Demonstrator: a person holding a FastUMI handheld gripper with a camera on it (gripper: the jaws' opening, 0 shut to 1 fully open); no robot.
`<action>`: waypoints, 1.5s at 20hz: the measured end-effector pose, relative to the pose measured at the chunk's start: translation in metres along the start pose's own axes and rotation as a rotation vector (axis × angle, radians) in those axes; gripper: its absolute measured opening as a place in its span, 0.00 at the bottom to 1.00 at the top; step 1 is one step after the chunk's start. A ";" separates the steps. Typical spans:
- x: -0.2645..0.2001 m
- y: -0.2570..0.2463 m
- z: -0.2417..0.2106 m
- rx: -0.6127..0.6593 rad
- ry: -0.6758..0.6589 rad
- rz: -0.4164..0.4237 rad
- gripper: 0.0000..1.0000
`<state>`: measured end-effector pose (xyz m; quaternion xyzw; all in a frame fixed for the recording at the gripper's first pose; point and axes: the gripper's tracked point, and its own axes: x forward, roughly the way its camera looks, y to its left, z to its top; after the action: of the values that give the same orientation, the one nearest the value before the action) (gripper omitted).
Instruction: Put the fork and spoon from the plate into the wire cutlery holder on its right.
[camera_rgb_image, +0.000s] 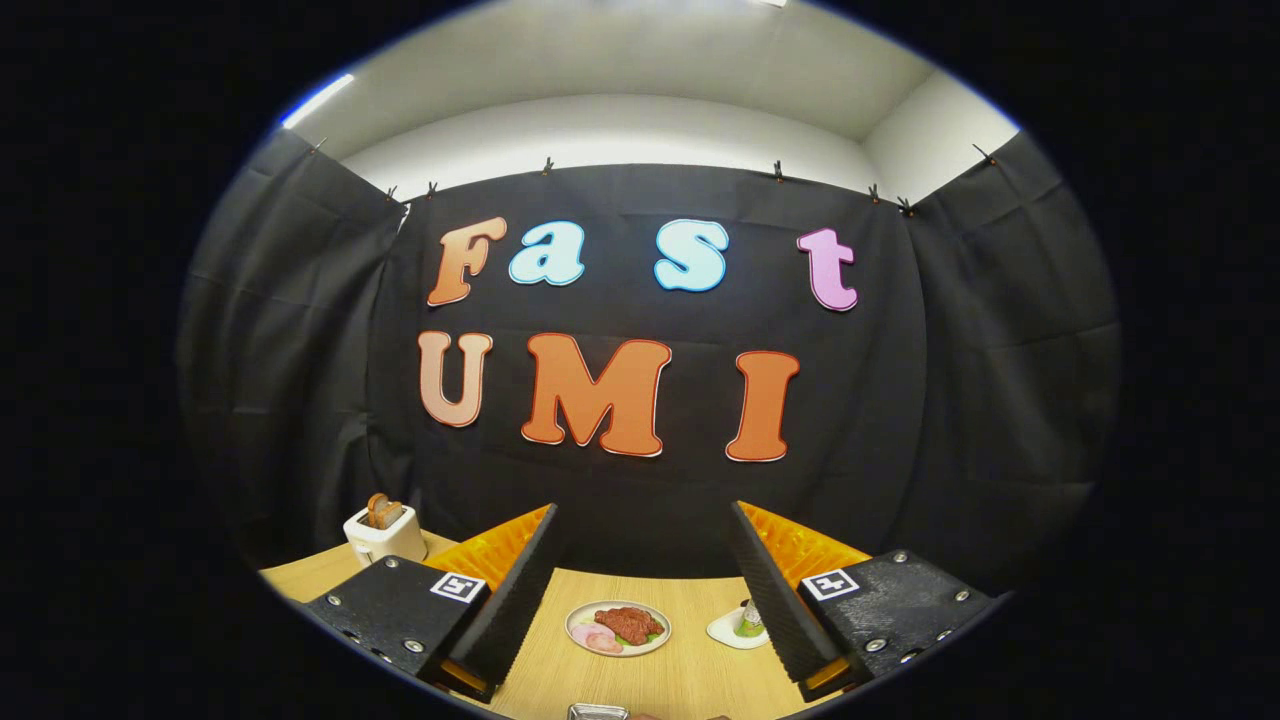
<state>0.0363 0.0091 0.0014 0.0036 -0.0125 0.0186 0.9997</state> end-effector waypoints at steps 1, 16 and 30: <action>0.004 0.001 0.000 0.009 -0.002 0.008 0.99; 0.010 0.140 -0.075 0.054 0.280 0.078 0.99; -0.058 0.245 -0.276 0.039 1.030 0.172 0.95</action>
<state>-0.0242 0.2541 -0.2744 0.0117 0.4810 0.1003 0.8709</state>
